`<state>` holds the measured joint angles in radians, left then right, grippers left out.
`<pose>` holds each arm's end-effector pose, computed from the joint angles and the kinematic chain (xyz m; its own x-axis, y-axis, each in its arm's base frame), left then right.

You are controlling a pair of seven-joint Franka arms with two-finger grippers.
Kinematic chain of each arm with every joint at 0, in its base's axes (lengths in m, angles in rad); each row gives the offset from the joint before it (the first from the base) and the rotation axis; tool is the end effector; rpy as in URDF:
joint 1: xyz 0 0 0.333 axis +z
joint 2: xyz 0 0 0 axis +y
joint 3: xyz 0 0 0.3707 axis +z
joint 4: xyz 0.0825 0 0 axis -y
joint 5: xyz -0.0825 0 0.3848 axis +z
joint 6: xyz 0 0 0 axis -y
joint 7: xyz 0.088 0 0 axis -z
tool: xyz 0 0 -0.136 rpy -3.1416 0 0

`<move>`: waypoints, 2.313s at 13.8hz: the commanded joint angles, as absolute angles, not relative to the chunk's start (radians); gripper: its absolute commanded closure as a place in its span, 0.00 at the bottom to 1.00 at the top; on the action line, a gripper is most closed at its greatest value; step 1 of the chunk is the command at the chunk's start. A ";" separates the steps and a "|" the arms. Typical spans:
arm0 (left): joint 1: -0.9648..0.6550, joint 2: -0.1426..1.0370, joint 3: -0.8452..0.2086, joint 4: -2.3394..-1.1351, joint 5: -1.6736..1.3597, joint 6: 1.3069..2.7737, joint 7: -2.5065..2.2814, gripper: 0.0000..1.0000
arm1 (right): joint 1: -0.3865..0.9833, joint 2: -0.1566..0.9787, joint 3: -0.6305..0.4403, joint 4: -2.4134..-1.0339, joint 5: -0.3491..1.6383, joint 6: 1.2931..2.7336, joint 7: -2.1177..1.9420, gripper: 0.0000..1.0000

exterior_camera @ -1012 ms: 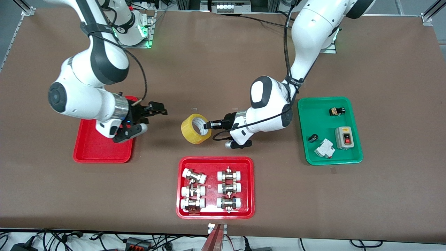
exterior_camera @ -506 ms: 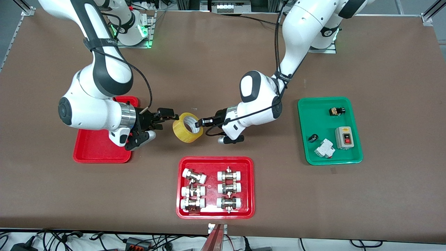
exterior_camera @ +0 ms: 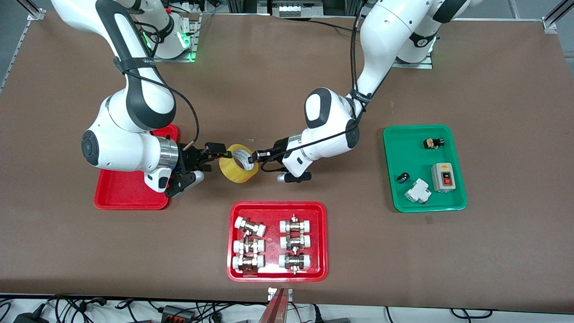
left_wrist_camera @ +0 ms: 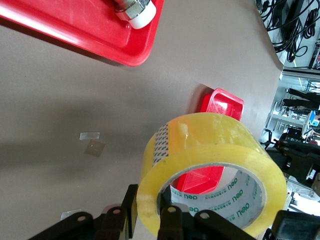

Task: Left arm passes tape to right arm into tray
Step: 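Grasp the tape roll with the right gripper beside the left gripper, then open the left gripper and withdraw while the right gripper carries the tape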

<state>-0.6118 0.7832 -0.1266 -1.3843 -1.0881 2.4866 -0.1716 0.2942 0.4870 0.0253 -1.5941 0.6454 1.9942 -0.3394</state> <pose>0.6129 -0.5374 0.2982 0.9572 0.1783 -0.2280 0.2894 -0.6009 0.7451 0.6555 0.2698 0.3790 0.9393 0.3420 0.0254 0.2973 -0.7750 -0.5577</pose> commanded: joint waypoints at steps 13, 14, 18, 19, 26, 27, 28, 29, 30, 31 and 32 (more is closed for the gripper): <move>-0.626 0.790 -0.121 -1.359 -1.115 2.519 -0.166 0.75 | 0.308 0.503 0.026 -1.577 0.667 2.003 -0.367 0.84; -0.626 0.784 -0.114 -1.361 -1.109 2.519 -0.166 0.33 | 0.308 0.505 0.026 -1.577 0.666 2.003 -0.368 0.84; -0.522 0.718 -0.104 -1.403 -1.058 2.453 -0.161 0.00 | 0.304 0.503 0.025 -1.578 0.658 2.002 -0.373 0.85; -0.465 0.683 -0.101 -1.426 -1.022 2.380 -0.146 0.00 | 0.304 0.505 0.025 -1.578 0.658 2.002 -0.371 0.85; -0.122 0.476 -0.103 -1.413 -0.435 1.814 -0.077 0.00 | 0.106 0.492 0.009 -1.595 0.655 1.910 -0.367 0.85; -0.089 0.448 -0.101 -1.413 -0.325 1.768 0.008 0.00 | 0.054 0.489 0.009 -1.600 0.655 1.876 -0.365 0.85; -0.051 0.430 -0.106 -1.413 -0.242 1.723 0.125 0.00 | -0.007 0.489 0.006 -1.600 0.655 1.821 -0.362 0.85; -0.025 0.422 -0.104 -1.411 -0.224 1.668 0.183 0.00 | -0.062 0.495 0.006 -1.600 0.655 1.769 -0.361 0.84; 0.023 0.399 -0.104 -1.396 -0.198 1.578 0.204 0.00 | -0.110 0.503 0.006 -1.600 0.653 1.734 -0.368 0.84; 0.029 0.381 -0.106 -1.375 -0.137 1.493 0.201 0.00 | -0.161 0.520 0.006 -1.600 0.652 1.689 -0.370 0.84; 0.029 0.347 -0.121 -1.356 -0.035 1.441 0.195 0.00 | -0.204 0.537 0.006 -1.600 0.652 1.643 -0.371 0.84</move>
<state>0.0224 0.4156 -0.0954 -1.3656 -0.1607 1.5335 0.1787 -0.1307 0.5142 -0.0167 -1.6015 0.6504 1.7134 -0.3647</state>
